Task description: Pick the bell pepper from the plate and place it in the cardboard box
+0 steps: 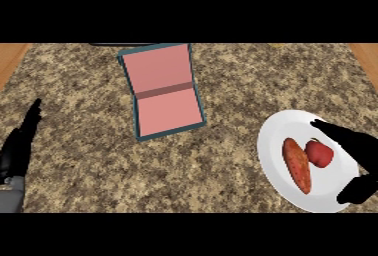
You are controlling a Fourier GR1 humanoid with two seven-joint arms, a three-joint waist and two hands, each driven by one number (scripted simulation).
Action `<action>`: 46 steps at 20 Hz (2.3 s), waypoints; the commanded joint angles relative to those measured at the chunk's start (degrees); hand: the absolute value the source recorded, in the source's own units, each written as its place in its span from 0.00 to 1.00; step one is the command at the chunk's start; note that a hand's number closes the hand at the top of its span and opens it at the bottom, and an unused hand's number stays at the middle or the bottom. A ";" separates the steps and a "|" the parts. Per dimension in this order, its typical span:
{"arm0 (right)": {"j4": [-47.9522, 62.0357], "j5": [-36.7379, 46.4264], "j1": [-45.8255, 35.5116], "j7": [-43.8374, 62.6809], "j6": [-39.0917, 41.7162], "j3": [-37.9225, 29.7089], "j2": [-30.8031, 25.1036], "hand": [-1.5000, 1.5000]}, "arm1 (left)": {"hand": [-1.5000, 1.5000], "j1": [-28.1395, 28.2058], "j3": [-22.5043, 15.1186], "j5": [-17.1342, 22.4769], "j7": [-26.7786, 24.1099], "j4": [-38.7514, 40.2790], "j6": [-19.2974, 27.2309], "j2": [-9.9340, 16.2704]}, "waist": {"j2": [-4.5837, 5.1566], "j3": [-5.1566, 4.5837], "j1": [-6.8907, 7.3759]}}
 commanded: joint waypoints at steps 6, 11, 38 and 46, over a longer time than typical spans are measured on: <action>4.61 7.25 -2.18 6.01 0.77 2.45 4.95 0.00 | 0.50 -3.07 0.99 -3.53 0.62 2.32 0.70 -3.01 | 0.09 0.00 0.01; 13.57 11.13 -4.87 3.70 -4.14 1.73 6.52 0.00 | 0.50 -0.34 1.72 -3.64 1.41 -2.51 -2.48 -2.32 | 0.09 0.03 0.34; -28.17 47.60 4.58 45.90 -21.76 25.12 31.97 1.00 | 0.50 1.55 4.36 -4.03 -0.15 -1.90 -3.35 -3.54 | -0.63 -0.12 -0.95; -23.95 44.60 -19.72 58.87 -13.65 36.53 32.40 1.00 | 0.50 -2.09 3.95 -4.92 2.69 -2.40 -4.72 -3.02 | 0.00 -0.02 0.65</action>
